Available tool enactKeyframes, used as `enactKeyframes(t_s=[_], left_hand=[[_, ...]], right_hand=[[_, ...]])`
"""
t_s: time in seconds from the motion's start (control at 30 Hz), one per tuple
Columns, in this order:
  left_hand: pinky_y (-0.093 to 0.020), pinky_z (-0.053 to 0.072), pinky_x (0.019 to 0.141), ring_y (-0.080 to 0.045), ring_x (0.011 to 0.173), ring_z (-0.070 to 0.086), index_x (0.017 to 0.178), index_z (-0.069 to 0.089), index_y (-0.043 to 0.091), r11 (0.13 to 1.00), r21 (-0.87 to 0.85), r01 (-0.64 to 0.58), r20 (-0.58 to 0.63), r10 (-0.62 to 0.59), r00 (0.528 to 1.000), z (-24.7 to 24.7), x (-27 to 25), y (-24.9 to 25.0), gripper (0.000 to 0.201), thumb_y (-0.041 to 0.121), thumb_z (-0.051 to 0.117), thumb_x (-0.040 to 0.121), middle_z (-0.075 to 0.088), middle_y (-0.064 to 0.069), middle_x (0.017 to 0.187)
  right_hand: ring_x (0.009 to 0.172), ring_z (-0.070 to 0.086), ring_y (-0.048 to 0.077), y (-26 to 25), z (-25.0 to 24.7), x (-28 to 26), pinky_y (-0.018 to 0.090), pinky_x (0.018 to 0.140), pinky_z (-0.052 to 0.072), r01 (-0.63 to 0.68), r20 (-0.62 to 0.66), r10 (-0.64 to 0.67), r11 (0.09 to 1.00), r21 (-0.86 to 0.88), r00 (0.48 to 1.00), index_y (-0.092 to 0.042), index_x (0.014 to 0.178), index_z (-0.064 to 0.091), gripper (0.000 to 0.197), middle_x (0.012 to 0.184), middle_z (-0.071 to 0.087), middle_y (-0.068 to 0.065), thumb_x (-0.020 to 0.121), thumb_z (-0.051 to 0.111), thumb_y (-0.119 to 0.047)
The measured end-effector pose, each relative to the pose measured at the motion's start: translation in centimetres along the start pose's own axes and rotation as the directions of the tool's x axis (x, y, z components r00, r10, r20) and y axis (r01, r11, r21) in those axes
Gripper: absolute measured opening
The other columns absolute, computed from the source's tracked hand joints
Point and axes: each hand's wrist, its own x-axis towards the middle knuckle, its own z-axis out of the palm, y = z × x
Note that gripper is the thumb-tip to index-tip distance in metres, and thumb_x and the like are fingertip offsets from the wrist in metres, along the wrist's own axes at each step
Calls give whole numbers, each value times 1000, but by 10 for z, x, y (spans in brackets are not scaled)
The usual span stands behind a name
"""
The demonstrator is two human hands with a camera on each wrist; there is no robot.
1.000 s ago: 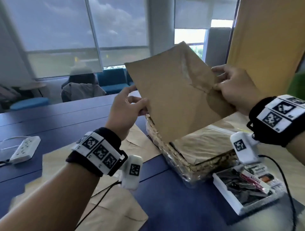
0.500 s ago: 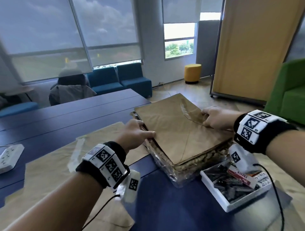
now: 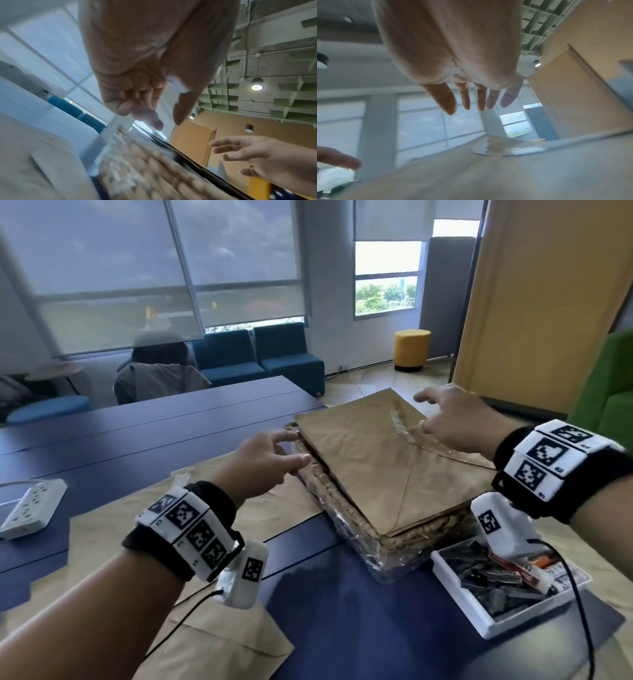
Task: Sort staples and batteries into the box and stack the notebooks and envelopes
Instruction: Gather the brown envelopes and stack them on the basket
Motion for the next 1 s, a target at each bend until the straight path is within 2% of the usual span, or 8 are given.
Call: enactKeyframes(t_s=[0.13, 0.3, 0.4, 0.6, 0.73, 0.83, 0.9, 1.0], left_hand=[[-14, 39, 48, -12, 61, 57, 112, 70, 15, 997, -31, 75, -150, -79, 986, -43, -18, -30, 18, 22, 70, 95, 72, -3, 82], [-26, 43, 61, -18, 74, 61, 108, 71, 14, 972, -70, 223, -255, -234, 938, -91, -42, -80, 13, 19, 69, 96, 71, -6, 97], [-25, 40, 60, -19, 77, 58, 106, 71, 13, 943, -122, 310, -296, -333, 895, -108, -61, -115, 12, 16, 69, 95, 70, -5, 95], [-27, 44, 65, -18, 85, 58, 112, 69, 14, 869, -10, 495, -183, -488, 853, -120, -72, -169, 20, 22, 71, 94, 69, -8, 104], [-30, 34, 112, -27, 139, 45, 145, 51, 16, 721, 404, 563, -158, -551, 819, -138, -77, -187, 75, 54, 74, 85, 51, -7, 150], [-37, 27, 116, -37, 143, 32, 149, 42, 30, 573, 533, 623, -201, -629, 751, -153, -85, -200, 79, 67, 68, 83, 37, -14, 154], [-38, 28, 113, -39, 137, 35, 145, 43, 31, 534, 576, 618, -181, -655, 734, -156, -88, -201, 80, 73, 66, 81, 38, -17, 149], [-37, 27, 111, -37, 136, 37, 146, 43, 26, 532, 621, 575, -140, -647, 750, -154, -86, -195, 77, 70, 62, 86, 43, -15, 149]], right_hand=[[121, 55, 23, -55, 4, -16, 33, 95, 45, 207, -63, -198, 957, 204, 978, -25, 136, 61, 44, 135, 59, 0, 93, 67, -19], [102, 60, 14, -138, 38, -33, 19, 76, 45, 336, 15, -365, 873, 354, 931, -23, 129, 64, 37, 115, 64, -5, 93, 71, -21], [94, 62, 14, -176, 76, -35, 22, 71, 46, 338, 125, -420, 846, 412, 899, -19, 132, 61, 41, 108, 62, -5, 92, 72, -21], [116, 62, 33, -204, 158, -27, 32, 88, 51, 203, 386, -300, 941, 272, 873, -5, 139, 54, 56, 133, 61, 15, 91, 75, -25], [122, 57, 33, -201, 193, -17, 34, 99, 48, 164, 532, -181, 983, 79, 827, -2, 136, 56, 44, 139, 58, 16, 100, 63, -27], [92, 54, 23, -200, 217, -15, 27, 78, 44, 140, 597, -132, 990, 34, 791, -8, 107, 66, 24, 109, 61, 12, 101, 61, -31], [69, 46, 20, -207, 228, -16, 24, 60, 40, 160, 594, -129, 987, 0, 794, -18, 75, 49, 35, 83, 51, 5, 101, 61, -37], [67, 49, 21, -218, 240, -15, 28, 54, 37, 151, 594, -113, 988, -14, 796, -15, 72, 47, 43, 76, 50, 3, 96, 67, -44]])
